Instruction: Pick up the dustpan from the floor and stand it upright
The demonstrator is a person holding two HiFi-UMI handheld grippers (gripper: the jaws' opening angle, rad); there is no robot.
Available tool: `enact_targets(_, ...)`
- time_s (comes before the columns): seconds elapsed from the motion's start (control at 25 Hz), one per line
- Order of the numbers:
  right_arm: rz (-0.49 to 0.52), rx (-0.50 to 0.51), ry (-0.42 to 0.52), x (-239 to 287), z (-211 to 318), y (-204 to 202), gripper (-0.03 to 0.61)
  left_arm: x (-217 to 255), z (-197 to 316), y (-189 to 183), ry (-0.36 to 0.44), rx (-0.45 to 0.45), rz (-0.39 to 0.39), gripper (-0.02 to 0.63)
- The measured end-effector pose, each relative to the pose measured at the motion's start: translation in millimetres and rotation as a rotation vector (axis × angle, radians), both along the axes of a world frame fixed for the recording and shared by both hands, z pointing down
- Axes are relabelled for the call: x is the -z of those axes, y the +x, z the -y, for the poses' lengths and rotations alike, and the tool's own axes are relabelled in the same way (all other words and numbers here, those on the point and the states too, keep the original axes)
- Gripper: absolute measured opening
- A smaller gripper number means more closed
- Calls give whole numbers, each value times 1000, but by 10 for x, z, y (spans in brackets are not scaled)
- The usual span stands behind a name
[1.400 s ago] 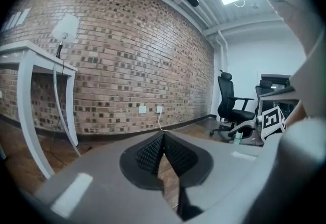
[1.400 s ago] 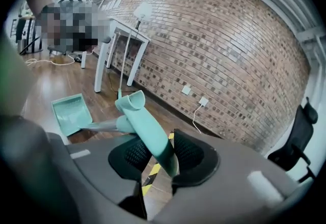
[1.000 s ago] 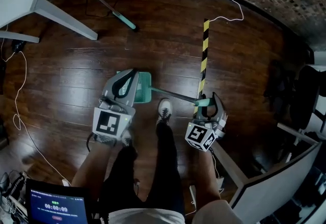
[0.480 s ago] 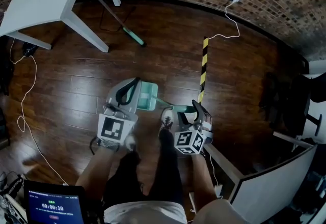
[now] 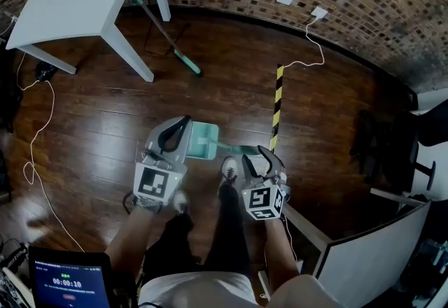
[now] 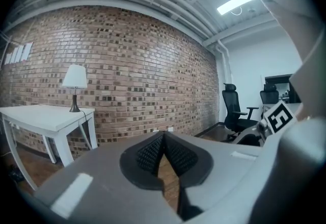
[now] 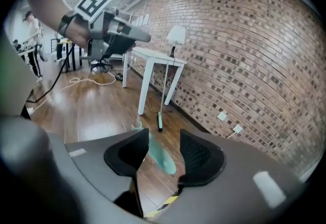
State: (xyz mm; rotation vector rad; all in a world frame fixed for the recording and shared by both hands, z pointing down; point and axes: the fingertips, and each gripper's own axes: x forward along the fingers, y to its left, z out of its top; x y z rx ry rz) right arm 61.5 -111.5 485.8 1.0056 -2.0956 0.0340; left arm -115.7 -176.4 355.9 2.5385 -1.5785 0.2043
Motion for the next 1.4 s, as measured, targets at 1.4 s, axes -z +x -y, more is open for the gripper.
enact_targets(1.4, 476, -310, 419, 3696, -963, -43, 12, 2412, -1626, -548, 235, -4, -25, 0)
